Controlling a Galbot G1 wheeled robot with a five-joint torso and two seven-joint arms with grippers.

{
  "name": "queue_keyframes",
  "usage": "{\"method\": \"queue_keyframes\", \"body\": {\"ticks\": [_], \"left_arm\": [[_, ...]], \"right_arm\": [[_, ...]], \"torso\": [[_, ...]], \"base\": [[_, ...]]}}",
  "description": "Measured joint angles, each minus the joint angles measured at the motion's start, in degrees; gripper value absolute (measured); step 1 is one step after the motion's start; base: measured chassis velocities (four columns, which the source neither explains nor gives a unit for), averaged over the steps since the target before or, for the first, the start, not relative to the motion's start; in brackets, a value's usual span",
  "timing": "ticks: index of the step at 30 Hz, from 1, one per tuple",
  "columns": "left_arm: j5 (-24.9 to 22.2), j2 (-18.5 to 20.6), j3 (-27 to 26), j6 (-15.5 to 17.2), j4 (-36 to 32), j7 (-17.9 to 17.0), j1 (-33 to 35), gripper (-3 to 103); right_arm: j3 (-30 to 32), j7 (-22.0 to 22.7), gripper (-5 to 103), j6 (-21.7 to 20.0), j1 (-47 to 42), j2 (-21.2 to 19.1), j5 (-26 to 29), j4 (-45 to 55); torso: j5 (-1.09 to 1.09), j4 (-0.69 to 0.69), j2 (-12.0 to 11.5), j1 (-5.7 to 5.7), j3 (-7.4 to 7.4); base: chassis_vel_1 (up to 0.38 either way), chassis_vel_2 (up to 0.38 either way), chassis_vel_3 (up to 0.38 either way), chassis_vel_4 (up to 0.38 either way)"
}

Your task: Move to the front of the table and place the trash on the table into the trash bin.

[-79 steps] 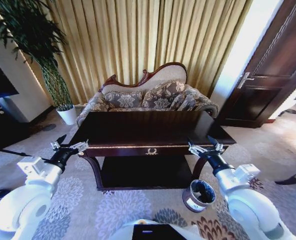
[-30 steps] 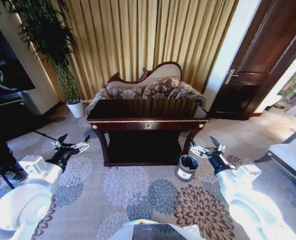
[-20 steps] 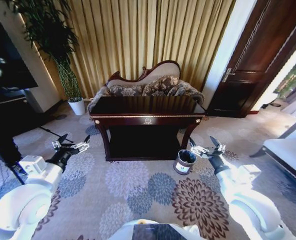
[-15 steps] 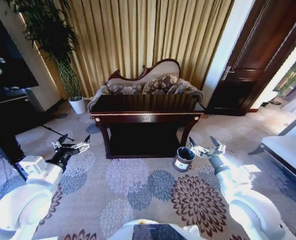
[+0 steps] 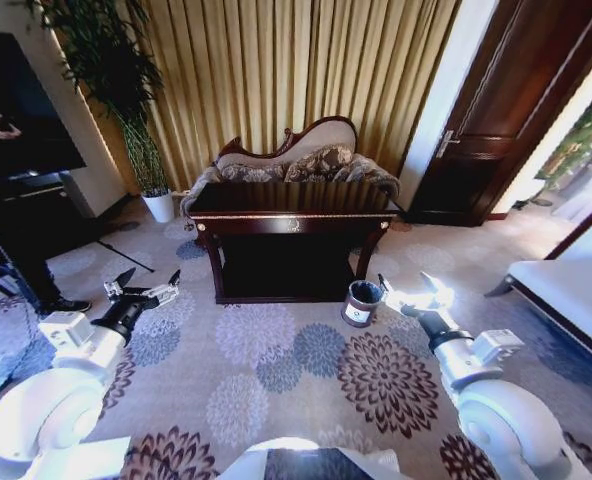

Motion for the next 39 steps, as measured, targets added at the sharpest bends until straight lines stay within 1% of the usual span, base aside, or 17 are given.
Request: {"method": "queue_keyframes", "body": {"ticks": [2, 4, 9, 11, 12, 14, 17, 24, 30, 32, 35, 36, 39], "left_arm": [[0.0, 0.0, 0.0, 0.0, 0.0, 0.0, 0.1, 100], [0.1, -0.1, 0.0, 0.0, 0.0, 0.0, 0.1, 100], [0.2, -0.1, 0.1, 0.0, 0.0, 0.0, 0.1, 100], [0.2, -0.2, 0.3, -0.2, 0.0, 0.0, 0.2, 100], [0.3, -0.3, 0.4, -0.6, 0.0, 0.0, 0.2, 100], [0.5, -0.3, 0.7, -1.1, 0.0, -0.1, 0.4, 100], [0.8, -0.4, 1.1, -1.6, 0.0, -0.1, 0.4, 100], [0.9, -0.7, 1.3, -1.9, 0.0, -0.2, 0.7, 100], [0.9, -1.3, 1.5, -2.2, 0.0, -0.2, 0.8, 100], [1.1, -1.8, 1.9, -3.2, 0.0, -0.3, 1.1, 100], [1.7, -2.0, 2.9, -4.8, 0.0, -1.5, 1.0, 100], [1.7, -2.0, 2.9, -4.8, 0.0, -1.5, 1.0, 100], [1.9, -2.5, 3.7, -5.3, 0.0, -3.0, 0.7, 100]], "right_arm": [[0.0, 0.0, 100, 0.1, 0.0, 0.0, 0.0, 0.0], [0.0, 0.0, 100, 0.1, 0.0, 0.0, 0.0, 0.0], [-0.2, 0.0, 100, 1.0, 0.0, 0.1, -0.2, 0.0], [-0.3, 0.0, 100, 1.4, 0.0, 0.1, -0.5, -0.3], [-0.4, 0.0, 100, 1.5, -0.1, 0.2, -0.7, -0.4], [-0.4, 0.0, 100, 1.6, -0.1, 0.3, -0.7, -0.5], [-0.4, 0.0, 100, 1.9, -0.1, 0.5, -0.9, -1.0], [-0.6, 0.0, 100, 3.2, -0.4, 0.9, -2.5, -1.6], [-0.8, 0.0, 100, 3.4, -0.2, 1.3, -2.9, -1.8], [-1.0, 0.6, 100, 3.4, 0.0, 1.4, -2.9, -2.1], [-0.9, 1.4, 100, 3.3, 0.2, 1.4, -2.8, -2.2], [-0.9, 1.4, 100, 3.3, 0.2, 1.4, -2.8, -2.2], [-0.6, 2.4, 100, 3.3, 0.4, 1.3, -2.6, -2.3]], "torso": [[0.0, 0.04, 0.0, -0.02, -0.01], [0.0, 0.04, 0.0, -0.02, -0.01], [0.01, -0.03, 0.0, -0.06, -0.03], [-0.03, 0.03, 0.0, -0.06, -0.03], [-0.05, 0.03, 0.0, -0.05, -0.02], [-0.05, 0.03, 0.0, -0.05, -0.02], [0.02, 0.01, 0.0, 0.04, 0.02], [-0.02, 0.01, 0.0, 0.0, -0.01], [-0.01, 0.01, 0.0, -0.01, -0.01], [0.0, 0.02, 0.0, 0.0, 0.0], [-0.01, 0.01, 0.0, -0.01, 0.0], [-0.01, 0.01, 0.0, -0.01, 0.0], [-0.01, 0.01, 0.0, -0.01, 0.0]], "base": [[0.179, -0.221, -0.169, 0.231], [0.233, -0.229, -0.181, 0.242], [0.19, -0.178, -0.214, 0.137], [0.116, -0.057, -0.149, 0.058], [0.086, -0.03, -0.124, 0.011], [0.0, 0.0, 0.0, 0.0], [0.0, 0.0, 0.0, 0.0], [-0.002, 0.004, 0.011, 0.0], [0.0, 0.0, 0.0, 0.0], [0.0, 0.0, 0.0, 0.0], [0.0, 0.0, 0.0, 0.0], [0.0, 0.0, 0.0, 0.0], [0.0, 0.0, 0.0, 0.0]]}}
